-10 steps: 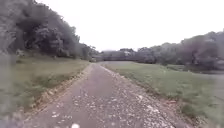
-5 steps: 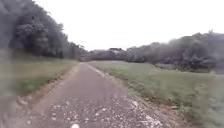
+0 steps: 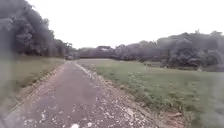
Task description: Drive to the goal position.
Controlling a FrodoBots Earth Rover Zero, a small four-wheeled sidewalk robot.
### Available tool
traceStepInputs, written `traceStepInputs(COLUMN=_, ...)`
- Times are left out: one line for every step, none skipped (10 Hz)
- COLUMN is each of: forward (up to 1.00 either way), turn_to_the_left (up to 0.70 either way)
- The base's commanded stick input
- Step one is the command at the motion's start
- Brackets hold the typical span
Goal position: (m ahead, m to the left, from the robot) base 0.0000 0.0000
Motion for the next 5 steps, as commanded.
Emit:
traceStepInputs(forward=0.67, turn_to_the_left=0.00)
traceStepInputs(forward=0.52, turn_to_the_left=0.00)
traceStepInputs(forward=0.37, turn_to_the_left=0.00)
traceStepInputs(forward=0.22, turn_to_the_left=0.00)
traceStepInputs(forward=0.07, turn_to_the_left=0.00)
